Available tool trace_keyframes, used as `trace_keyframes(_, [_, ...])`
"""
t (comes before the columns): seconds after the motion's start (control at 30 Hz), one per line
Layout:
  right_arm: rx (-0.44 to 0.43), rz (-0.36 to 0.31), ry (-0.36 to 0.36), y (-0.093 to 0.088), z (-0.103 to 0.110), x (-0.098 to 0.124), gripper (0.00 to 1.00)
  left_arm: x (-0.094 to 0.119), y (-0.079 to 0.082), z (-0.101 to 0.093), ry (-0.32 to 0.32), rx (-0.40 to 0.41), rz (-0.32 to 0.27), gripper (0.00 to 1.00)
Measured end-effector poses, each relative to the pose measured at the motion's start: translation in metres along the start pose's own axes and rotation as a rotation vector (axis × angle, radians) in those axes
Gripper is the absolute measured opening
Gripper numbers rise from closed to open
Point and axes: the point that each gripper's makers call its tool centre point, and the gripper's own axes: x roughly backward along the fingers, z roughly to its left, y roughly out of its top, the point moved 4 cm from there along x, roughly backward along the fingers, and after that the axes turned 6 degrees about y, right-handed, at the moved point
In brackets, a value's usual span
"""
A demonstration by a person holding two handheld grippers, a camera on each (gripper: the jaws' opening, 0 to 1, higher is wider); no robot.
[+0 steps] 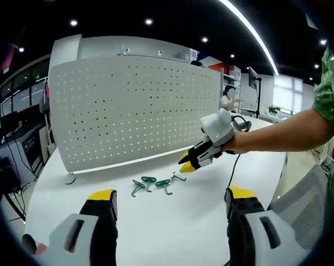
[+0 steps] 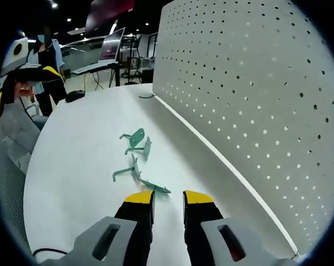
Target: Insert the hook assembly into the mounting plate slot until the hook locks in place.
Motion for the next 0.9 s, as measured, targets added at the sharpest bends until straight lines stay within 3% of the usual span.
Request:
trace_keyframes(0.53, [0.086,0.048,0.053,-0.001,-0.002,-0.018,0.15,-0.005,-0.004,0.001,-0.003,0.006,0.021,0.82])
trace_keyframes(0.9, [0.103,0.064,0.084,-0.008,0.005,-0.017,0.09,-0.006,-0.006,0.0,-0.007,0.011,0.023,0.81])
